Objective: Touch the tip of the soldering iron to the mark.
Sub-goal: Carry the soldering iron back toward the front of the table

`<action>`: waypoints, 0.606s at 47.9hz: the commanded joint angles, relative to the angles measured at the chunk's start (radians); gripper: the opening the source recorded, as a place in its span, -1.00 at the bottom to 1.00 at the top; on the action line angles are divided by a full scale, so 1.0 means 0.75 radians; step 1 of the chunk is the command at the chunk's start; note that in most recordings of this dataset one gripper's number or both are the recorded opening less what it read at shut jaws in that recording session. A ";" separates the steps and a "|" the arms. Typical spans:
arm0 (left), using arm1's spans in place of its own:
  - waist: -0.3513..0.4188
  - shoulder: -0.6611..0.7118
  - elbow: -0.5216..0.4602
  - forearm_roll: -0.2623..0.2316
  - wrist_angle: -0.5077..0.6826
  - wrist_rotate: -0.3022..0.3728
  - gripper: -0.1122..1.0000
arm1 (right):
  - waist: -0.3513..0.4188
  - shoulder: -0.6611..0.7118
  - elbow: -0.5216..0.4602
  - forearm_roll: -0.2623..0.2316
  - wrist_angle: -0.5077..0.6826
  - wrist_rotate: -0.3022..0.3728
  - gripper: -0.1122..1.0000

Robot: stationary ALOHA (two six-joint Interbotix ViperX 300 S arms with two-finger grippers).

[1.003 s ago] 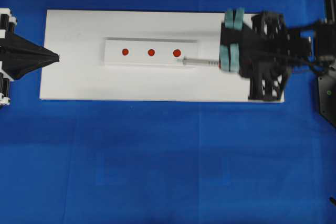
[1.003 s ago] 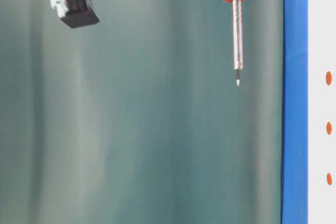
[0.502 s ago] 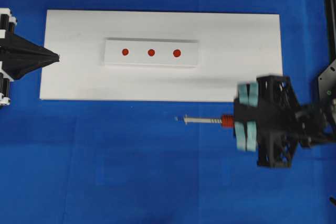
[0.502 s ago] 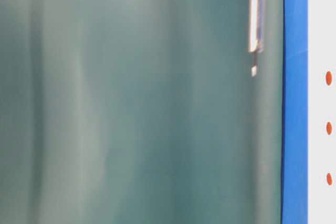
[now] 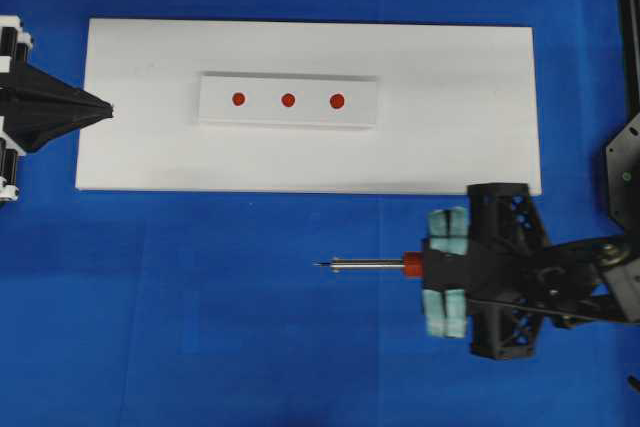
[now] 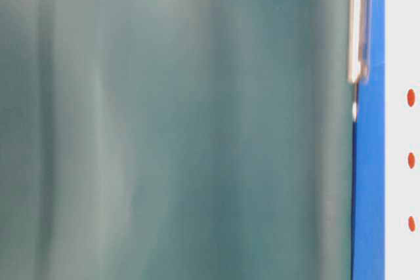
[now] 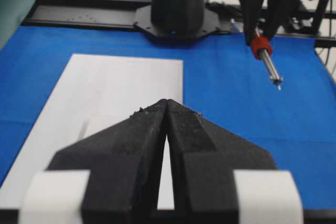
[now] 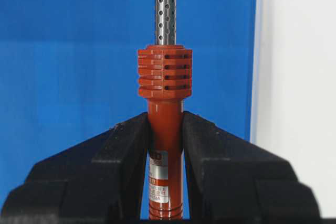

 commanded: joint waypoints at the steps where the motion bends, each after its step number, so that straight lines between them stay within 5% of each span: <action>1: 0.002 0.006 -0.018 0.000 -0.014 0.000 -0.80 | -0.037 0.039 -0.088 -0.016 -0.020 -0.006 -0.68; 29: 0.002 -0.029 -0.022 0.000 -0.029 -0.029 -0.80 | -0.196 0.434 -0.562 -0.018 -0.022 -0.190 -0.68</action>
